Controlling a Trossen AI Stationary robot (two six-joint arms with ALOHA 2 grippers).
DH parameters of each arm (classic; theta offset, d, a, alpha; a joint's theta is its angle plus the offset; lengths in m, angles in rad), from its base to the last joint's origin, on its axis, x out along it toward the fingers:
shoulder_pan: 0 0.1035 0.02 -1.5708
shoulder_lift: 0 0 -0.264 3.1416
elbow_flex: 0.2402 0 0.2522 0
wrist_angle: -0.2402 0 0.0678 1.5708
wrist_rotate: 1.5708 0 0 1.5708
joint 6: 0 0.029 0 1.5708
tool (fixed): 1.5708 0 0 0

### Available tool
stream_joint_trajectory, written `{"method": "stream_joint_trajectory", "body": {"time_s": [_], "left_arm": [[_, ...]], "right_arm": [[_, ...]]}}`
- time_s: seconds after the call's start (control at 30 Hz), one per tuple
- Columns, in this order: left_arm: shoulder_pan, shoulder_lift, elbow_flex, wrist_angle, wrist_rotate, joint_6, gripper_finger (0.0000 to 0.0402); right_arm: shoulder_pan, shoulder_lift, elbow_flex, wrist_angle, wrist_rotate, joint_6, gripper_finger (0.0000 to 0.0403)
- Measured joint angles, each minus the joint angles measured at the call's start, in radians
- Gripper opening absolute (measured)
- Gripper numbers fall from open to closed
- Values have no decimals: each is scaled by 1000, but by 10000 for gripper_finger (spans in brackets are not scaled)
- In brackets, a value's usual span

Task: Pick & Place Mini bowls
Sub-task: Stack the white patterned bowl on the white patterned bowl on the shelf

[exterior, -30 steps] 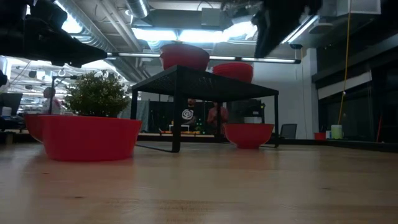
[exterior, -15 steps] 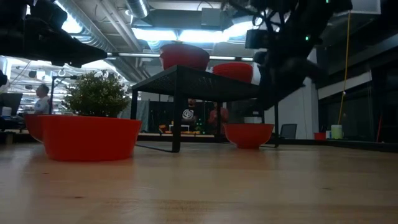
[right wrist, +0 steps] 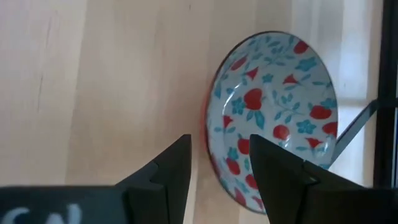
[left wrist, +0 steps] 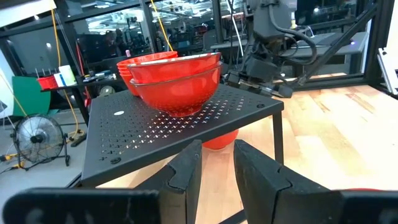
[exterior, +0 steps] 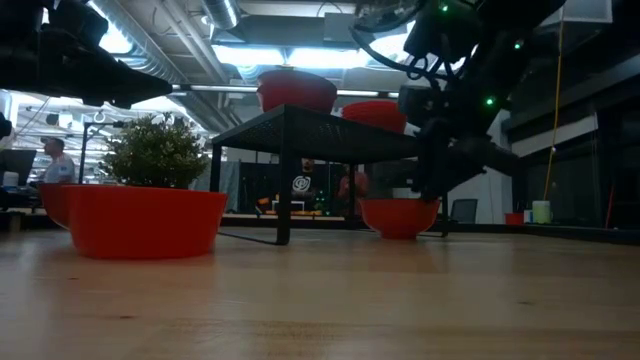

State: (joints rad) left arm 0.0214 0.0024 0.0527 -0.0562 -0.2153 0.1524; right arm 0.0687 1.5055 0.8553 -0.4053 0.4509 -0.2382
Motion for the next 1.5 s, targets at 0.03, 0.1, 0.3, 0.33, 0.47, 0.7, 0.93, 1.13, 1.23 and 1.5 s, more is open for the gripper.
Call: {"method": "stream_joint_trajectory", "body": {"time_s": [0.03, 0.1, 0.3, 0.33, 0.47, 0.7, 0.93, 1.13, 1.23, 1.5], "left_arm": [[0, 0, 0, 0, 0, 0, 88], [0, 0, 0, 0, 0, 0, 88], [0, 0, 0, 0, 0, 0, 88], [0, 0, 0, 0, 0, 0, 88], [0, 0, 0, 0, 0, 0, 88], [0, 0, 0, 0, 0, 0, 88], [0, 0, 0, 0, 0, 0, 88], [0, 0, 0, 0, 0, 0, 88], [0, 0, 0, 0, 0, 0, 88], [0, 0, 0, 0, 0, 0, 88]], "right_arm": [[-8, 0, -4, 13, -7, -14, 161], [-25, 0, -11, 24, -49, -35, 161], [-58, 26, -11, 26, -104, -38, 160], [-60, 31, -11, 27, -104, -38, 159], [-60, 41, -11, 25, -136, -30, 132], [-60, 40, -7, 17, -204, -21, 29], [-55, 35, -4, 13, -206, 73, 26], [-17, 14, -1, -6, -218, 167, 12], [8, 13, 24, -52, -240, 229, 14], [69, 16, 117, -120, -423, 325, 11]]}}
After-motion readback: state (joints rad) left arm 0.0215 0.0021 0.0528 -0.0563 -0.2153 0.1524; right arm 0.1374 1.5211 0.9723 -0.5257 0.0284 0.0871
